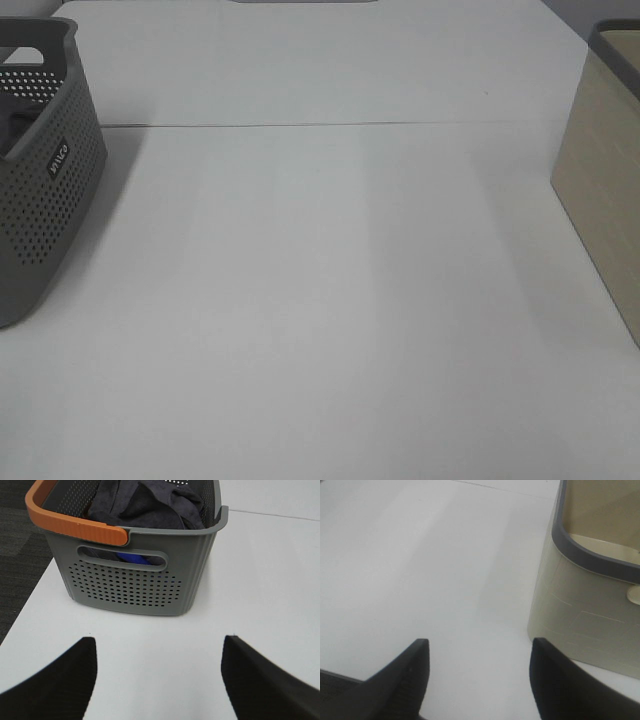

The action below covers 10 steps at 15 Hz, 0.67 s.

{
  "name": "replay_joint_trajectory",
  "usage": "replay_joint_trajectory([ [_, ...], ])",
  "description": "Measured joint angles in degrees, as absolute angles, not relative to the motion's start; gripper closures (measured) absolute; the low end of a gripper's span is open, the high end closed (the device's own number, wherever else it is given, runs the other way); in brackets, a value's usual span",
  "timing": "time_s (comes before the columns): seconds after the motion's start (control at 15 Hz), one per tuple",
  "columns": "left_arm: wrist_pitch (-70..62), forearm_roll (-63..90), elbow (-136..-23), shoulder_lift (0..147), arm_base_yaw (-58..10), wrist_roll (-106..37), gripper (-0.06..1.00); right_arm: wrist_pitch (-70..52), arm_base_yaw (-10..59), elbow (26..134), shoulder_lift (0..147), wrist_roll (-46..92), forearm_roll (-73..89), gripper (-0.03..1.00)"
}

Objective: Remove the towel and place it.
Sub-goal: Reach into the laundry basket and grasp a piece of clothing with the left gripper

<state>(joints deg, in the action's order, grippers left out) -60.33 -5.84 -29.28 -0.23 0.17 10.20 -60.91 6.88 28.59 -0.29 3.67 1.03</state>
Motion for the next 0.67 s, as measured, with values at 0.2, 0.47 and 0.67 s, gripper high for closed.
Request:
replay_joint_trajectory([
  [0.2, -60.33, -5.84, -29.28, -0.23, 0.17, 10.2, 0.28, -60.91, 6.88, 28.59, -0.29, 3.67, 1.03, 0.38],
  [0.47, -60.33, -5.84, -29.28, -0.23, 0.17, 10.2, 0.28, -60.91, 6.88, 28.59, -0.29, 3.67, 1.03, 0.38],
  [0.67, -60.33, -5.84, -29.28, -0.23, 0.17, 10.2, 0.28, -60.91, 6.88, 28.59, -0.29, 3.67, 1.03, 0.38],
])
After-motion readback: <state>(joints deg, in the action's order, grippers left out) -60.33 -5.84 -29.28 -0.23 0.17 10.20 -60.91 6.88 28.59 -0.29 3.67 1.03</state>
